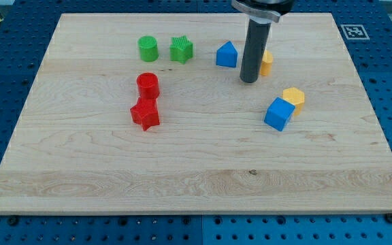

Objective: Push the yellow heart slightly upwards

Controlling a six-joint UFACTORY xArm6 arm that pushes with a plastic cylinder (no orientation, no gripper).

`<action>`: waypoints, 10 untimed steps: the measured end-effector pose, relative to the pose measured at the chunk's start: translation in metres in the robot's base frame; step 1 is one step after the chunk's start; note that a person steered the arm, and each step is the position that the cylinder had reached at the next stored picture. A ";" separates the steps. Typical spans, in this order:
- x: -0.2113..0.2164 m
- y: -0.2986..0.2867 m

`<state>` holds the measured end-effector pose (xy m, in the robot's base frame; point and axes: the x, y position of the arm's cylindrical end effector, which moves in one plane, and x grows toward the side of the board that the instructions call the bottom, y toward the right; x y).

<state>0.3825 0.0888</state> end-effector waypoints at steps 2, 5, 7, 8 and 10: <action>-0.002 0.016; -0.010 0.024; -0.029 0.023; -0.038 0.023; -0.045 0.023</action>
<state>0.3374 0.1123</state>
